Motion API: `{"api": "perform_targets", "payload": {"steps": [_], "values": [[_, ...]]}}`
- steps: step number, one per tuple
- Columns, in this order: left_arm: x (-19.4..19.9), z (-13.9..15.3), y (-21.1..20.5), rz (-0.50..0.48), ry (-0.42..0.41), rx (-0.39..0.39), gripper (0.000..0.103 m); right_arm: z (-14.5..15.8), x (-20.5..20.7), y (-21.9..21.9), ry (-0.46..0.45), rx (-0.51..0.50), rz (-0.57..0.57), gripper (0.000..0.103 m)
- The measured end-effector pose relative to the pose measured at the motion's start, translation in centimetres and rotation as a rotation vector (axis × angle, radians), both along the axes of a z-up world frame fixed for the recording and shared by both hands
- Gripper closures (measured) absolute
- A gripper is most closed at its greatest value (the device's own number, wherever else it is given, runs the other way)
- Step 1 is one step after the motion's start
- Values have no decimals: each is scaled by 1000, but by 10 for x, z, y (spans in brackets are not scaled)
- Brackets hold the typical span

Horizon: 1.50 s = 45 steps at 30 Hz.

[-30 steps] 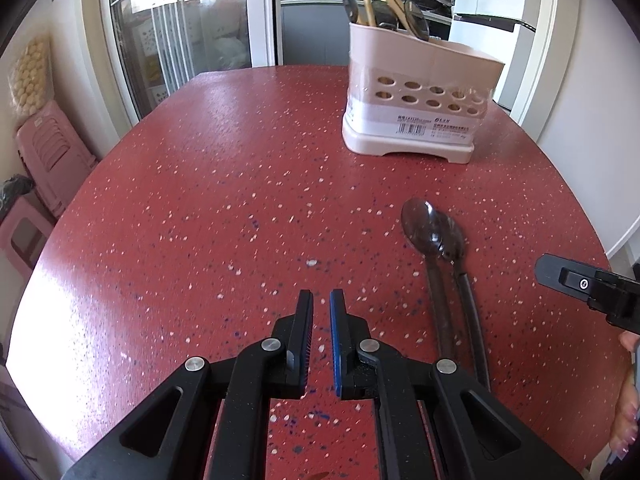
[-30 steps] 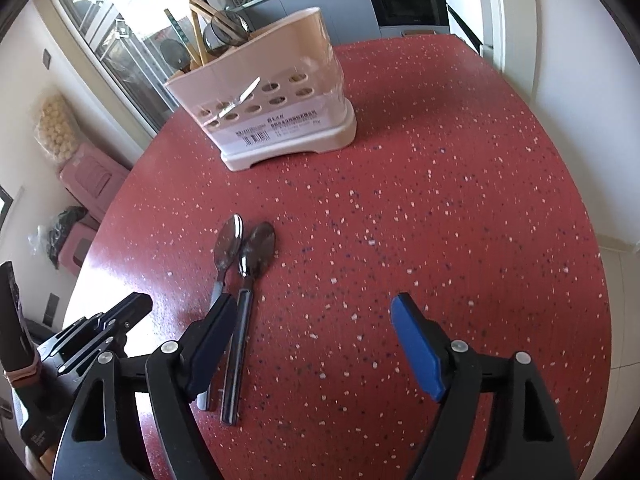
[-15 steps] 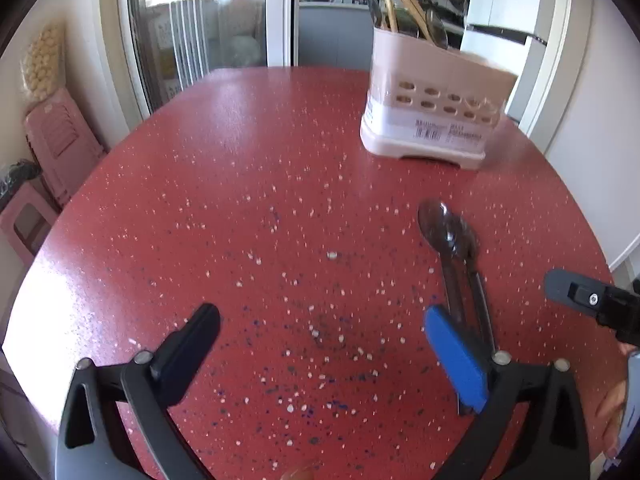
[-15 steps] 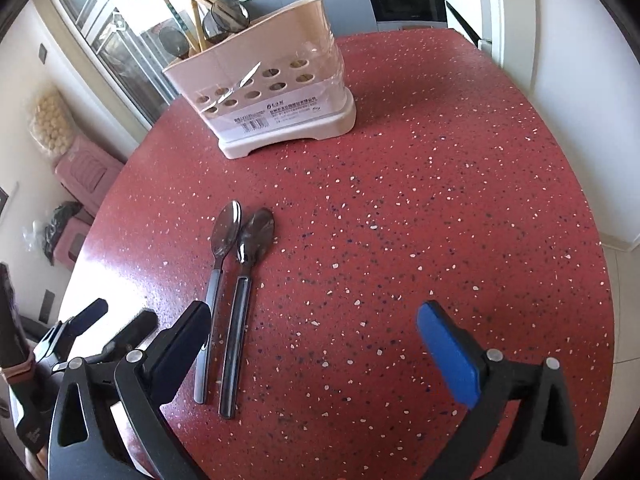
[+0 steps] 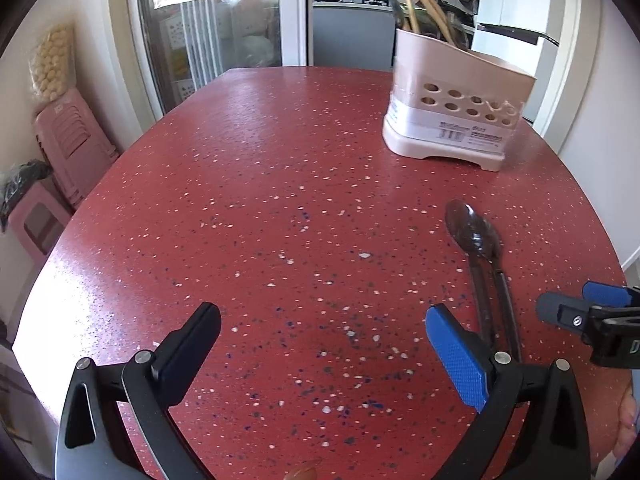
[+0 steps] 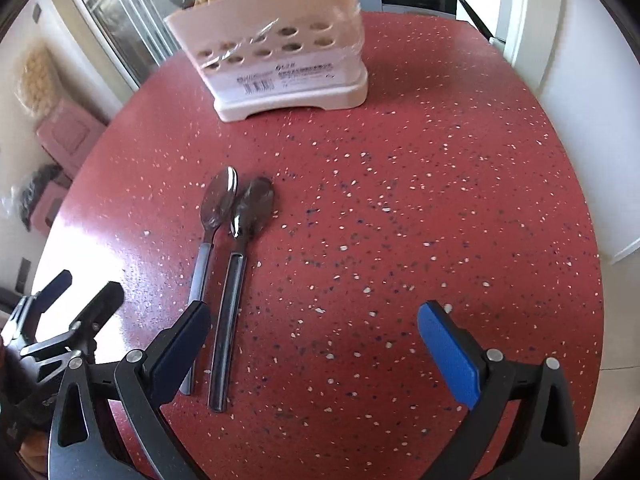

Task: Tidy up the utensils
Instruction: 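Close the right tool on a dark spoon while the left tool reaches toward another spoon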

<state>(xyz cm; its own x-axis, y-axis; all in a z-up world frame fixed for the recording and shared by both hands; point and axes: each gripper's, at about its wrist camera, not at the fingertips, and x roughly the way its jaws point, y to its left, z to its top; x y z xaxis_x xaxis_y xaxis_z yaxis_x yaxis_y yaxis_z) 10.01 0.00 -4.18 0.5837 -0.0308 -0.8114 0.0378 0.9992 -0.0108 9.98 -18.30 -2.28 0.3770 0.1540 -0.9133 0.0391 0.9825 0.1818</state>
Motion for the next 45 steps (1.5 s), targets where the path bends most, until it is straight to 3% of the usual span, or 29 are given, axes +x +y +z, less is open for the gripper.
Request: {"api": "perform_targets", "payload": {"steps": [8, 13, 22, 29, 32, 34, 45], "values": [[-4, 9, 12, 24, -15, 5, 0, -11, 19, 25, 61, -48, 0, 4], [-6, 11, 22, 42, -24, -2, 0, -13, 26, 40, 75, -128, 1, 23], [-1, 12, 28, 44, -16, -22, 0, -12, 42, 68, 110, -177, 34, 41], [5, 12, 20, -12, 12, -45, 0, -8, 36, 68, 137, -169, 51, 51], [6, 13, 16, -31, 22, -49, 0, -7, 37, 65, 138, -169, 54, 67], [7, 14, 11, -45, 32, -53, 0, -7, 40, 61, 136, -162, 59, 86], [20, 11, -43, -193, 119, -63, 0, -14, 38, 14, 76, -48, 54, 91]]}}
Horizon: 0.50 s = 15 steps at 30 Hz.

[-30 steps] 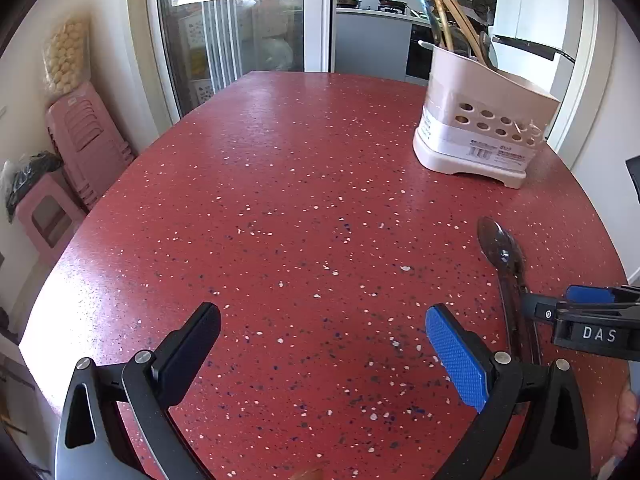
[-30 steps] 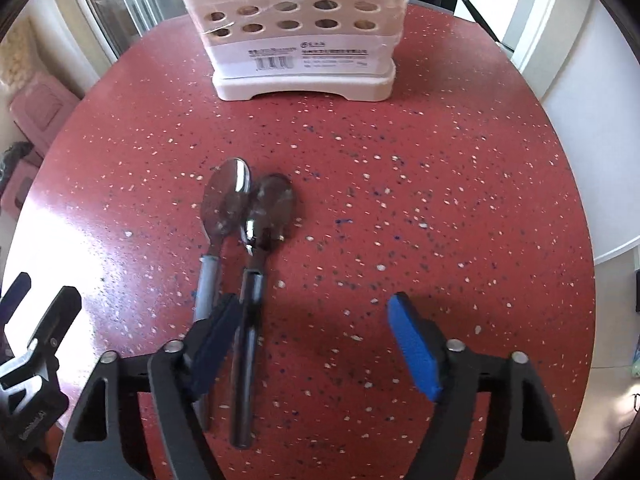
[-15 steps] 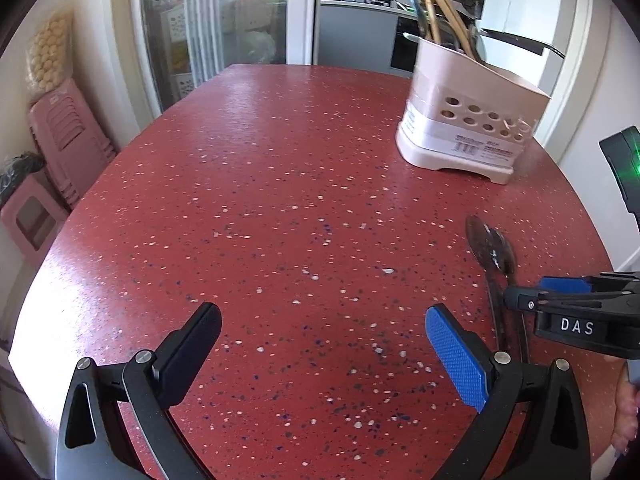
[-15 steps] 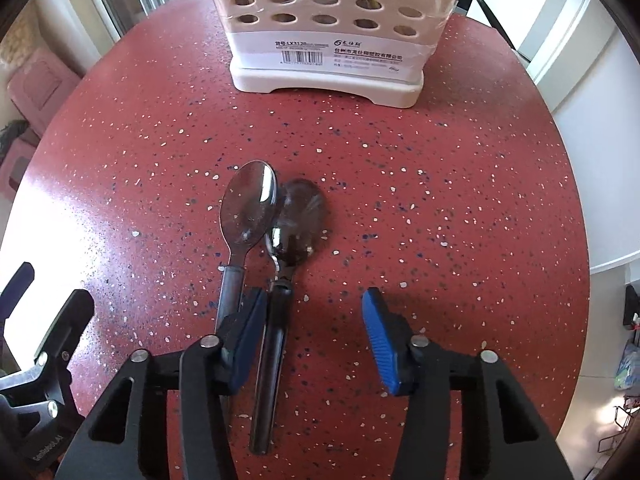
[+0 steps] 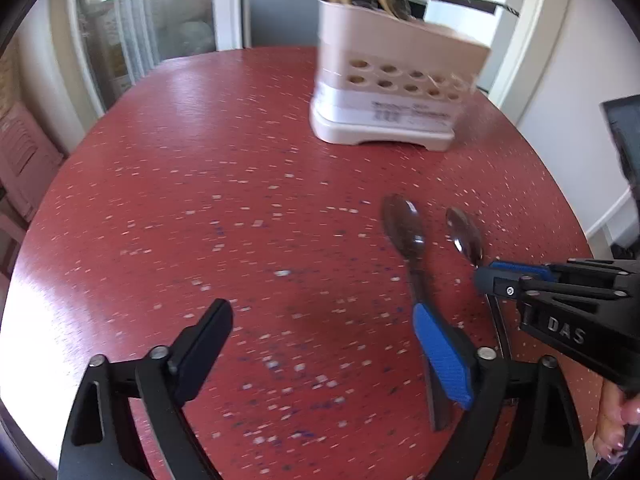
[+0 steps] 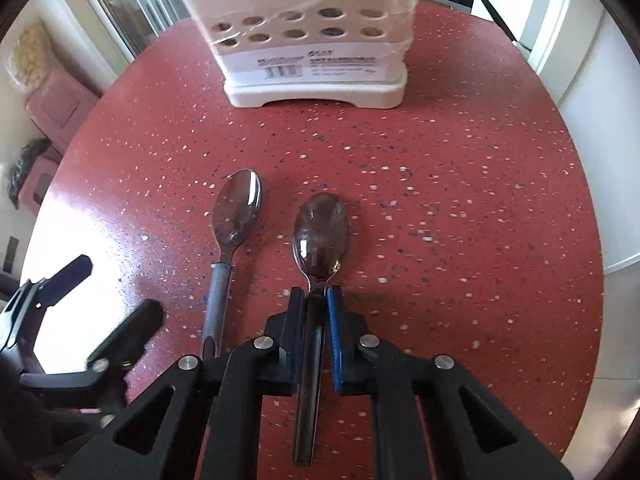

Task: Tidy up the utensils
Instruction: 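Close the right tool on a dark spoon while the left tool reaches toward another spoon, then close the left tool on the other dark spoon while the right tool holds its spoon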

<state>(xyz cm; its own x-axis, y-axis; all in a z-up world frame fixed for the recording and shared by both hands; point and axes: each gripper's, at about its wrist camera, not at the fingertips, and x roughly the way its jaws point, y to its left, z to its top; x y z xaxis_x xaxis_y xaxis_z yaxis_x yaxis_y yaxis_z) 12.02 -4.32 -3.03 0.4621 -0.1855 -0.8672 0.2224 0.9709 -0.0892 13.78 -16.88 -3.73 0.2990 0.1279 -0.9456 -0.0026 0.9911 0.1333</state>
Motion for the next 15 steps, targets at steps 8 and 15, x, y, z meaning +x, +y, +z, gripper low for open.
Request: {"api": "perform_targets", "payload": {"steps": [8, 15], "values": [[15, -12, -34, -61, 90, 26, 3, 6, -10, -34, -42, 30, -17, 91], [14, -7, -48, -109, 94, 93, 11, 8, -17, -43, -58, 75, -36, 91]]}}
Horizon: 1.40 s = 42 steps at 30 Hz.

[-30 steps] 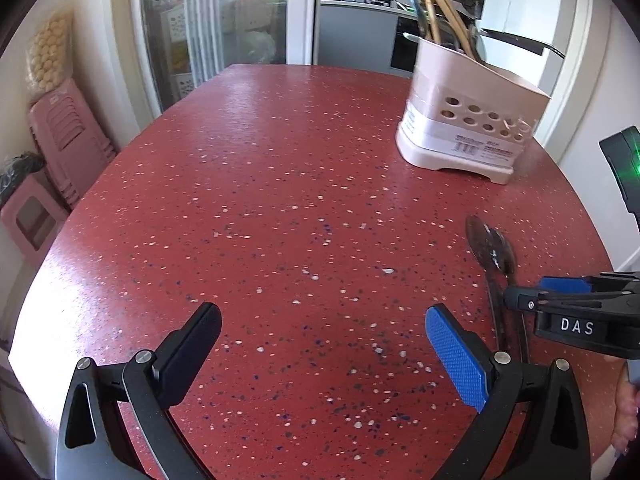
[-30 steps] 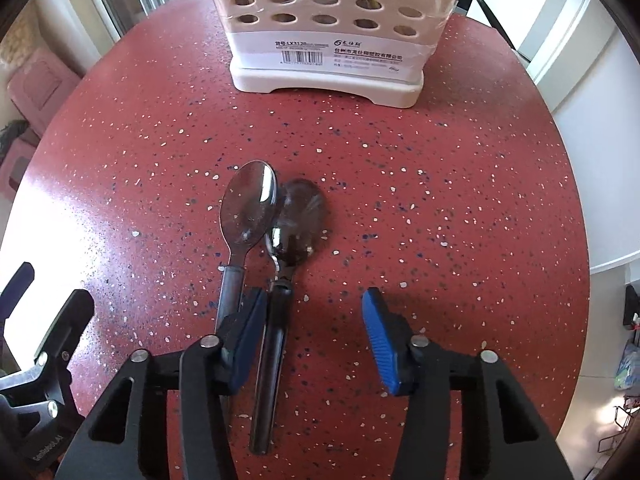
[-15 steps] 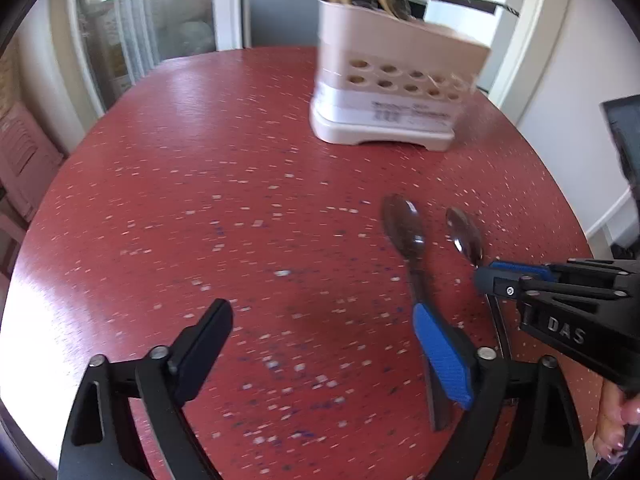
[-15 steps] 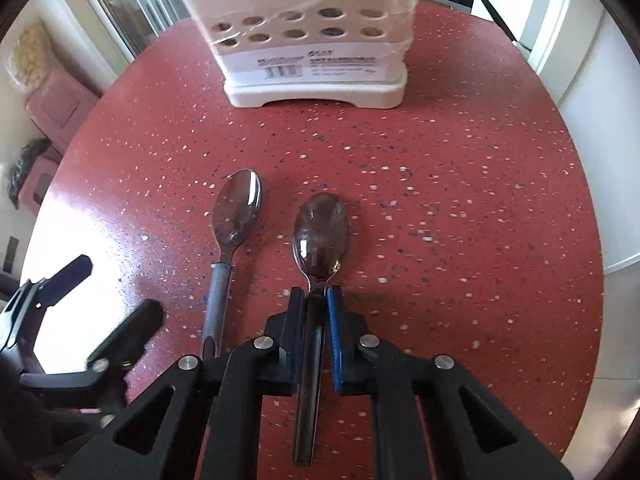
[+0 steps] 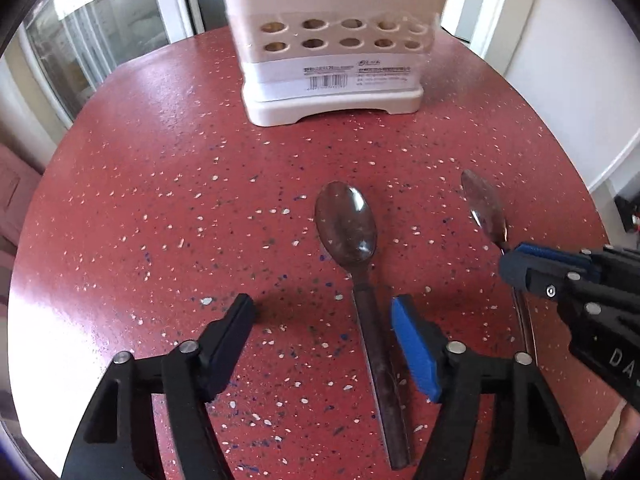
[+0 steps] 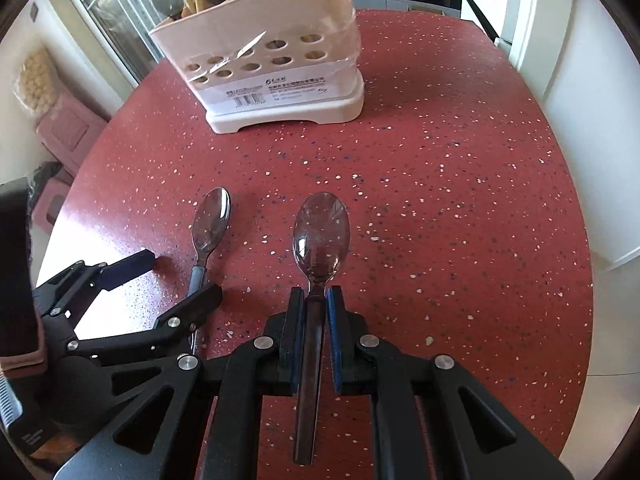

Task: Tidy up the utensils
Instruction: 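Close the left tool on the other dark spoon while the right tool holds its spoon, then lift and carry both spoons with both tools over the holder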

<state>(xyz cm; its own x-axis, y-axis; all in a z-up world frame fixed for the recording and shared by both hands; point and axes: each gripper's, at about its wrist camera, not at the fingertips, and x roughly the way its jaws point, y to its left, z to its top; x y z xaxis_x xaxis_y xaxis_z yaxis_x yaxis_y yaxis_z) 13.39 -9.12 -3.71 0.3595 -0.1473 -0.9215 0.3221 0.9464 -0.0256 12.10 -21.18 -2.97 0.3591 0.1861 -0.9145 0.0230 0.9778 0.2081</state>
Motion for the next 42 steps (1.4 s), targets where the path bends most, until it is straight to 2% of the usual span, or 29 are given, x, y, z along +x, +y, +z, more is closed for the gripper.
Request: {"api": "perform_targets", "payload": {"steps": [2, 3, 4, 6, 10, 20, 26, 42], "values": [[1, 2, -2, -19, 14, 2, 15, 3, -4, -3, -6, 9, -3, 91], [2, 3, -3, -26, 15, 4, 25, 4, -5, -5, -10, 15, -4, 91], [1, 5, -5, -39, 14, 4, 42, 4, -7, -7, -13, 21, -6, 91], [3, 8, -10, -55, 20, 1, 62, 7, -11, -10, -19, 28, -7, 91], [0, 13, -9, -53, -5, -18, 62, 12, -17, -14, -37, 39, -6, 91], [-39, 44, -5, -12, -195, -43, 62, 22, -23, -14, -79, 82, 0, 91], [-49, 64, -1, 5, -271, -77, 62, 33, -26, -15, -127, 105, 8, 91], [-42, 85, 11, 47, -380, -120, 62, 63, -28, -14, -249, 146, 31, 91]]}}
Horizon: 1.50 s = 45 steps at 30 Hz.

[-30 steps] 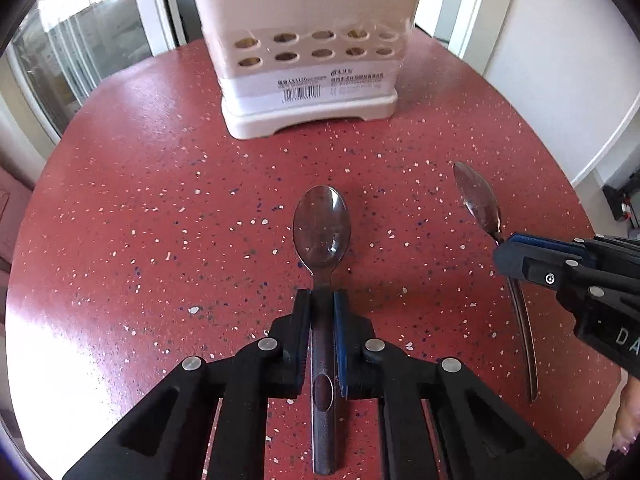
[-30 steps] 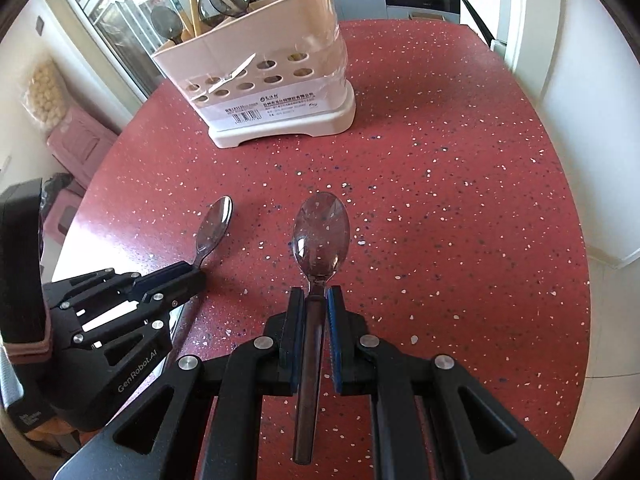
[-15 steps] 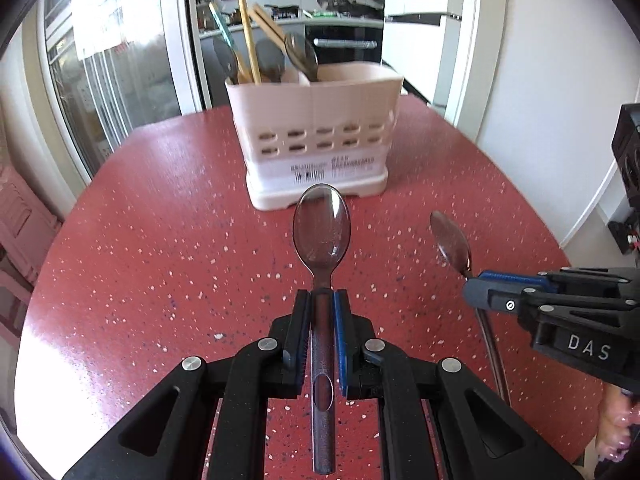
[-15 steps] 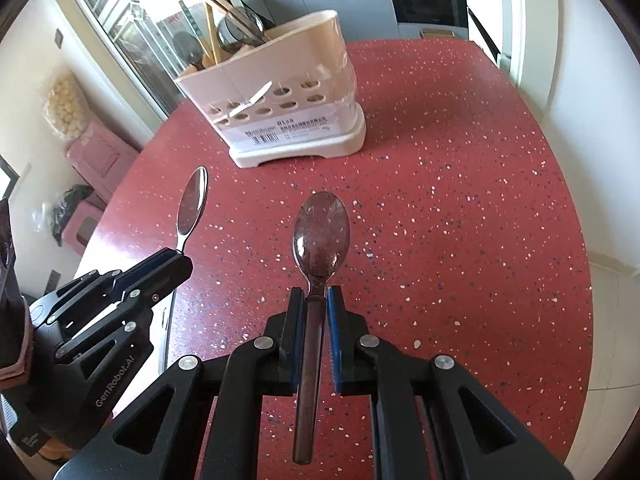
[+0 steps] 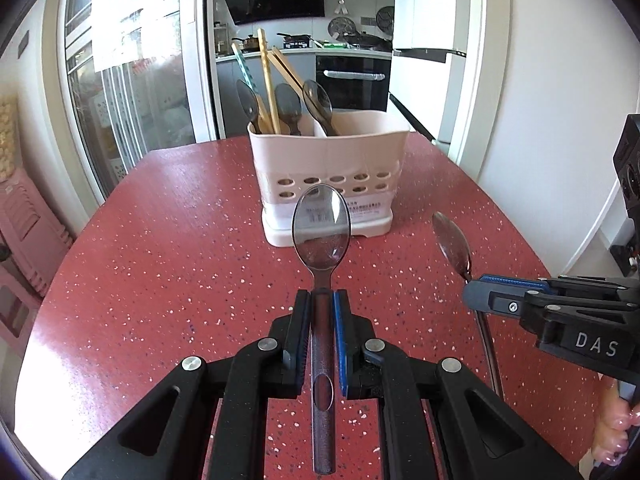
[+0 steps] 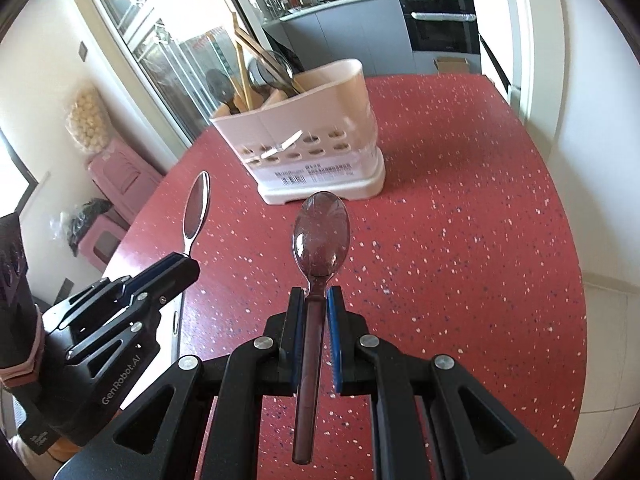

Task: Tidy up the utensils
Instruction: 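Lift and carry both spoons with both tools over the holder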

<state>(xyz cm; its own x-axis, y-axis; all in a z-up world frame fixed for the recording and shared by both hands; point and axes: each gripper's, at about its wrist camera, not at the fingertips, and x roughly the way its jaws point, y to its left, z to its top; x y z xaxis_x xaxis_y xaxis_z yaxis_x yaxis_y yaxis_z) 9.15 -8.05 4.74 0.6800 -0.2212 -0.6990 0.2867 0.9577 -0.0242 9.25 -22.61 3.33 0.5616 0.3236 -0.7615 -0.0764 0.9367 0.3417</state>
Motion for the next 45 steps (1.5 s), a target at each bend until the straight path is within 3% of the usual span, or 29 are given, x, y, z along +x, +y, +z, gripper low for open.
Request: {"api": "perform_targets", "payload": {"steps": [18, 33, 45], "values": [[34, 38, 21, 80, -127, -87, 62, 48, 31, -1, -139, 27, 8, 91], [111, 78, 43, 128, -204, -241, 62, 88, 85, -16, -256, 68, -8, 91], [165, 85, 18, 142, -342, -274, 62, 104, 152, -20, -392, 46, -27, 91]]}}
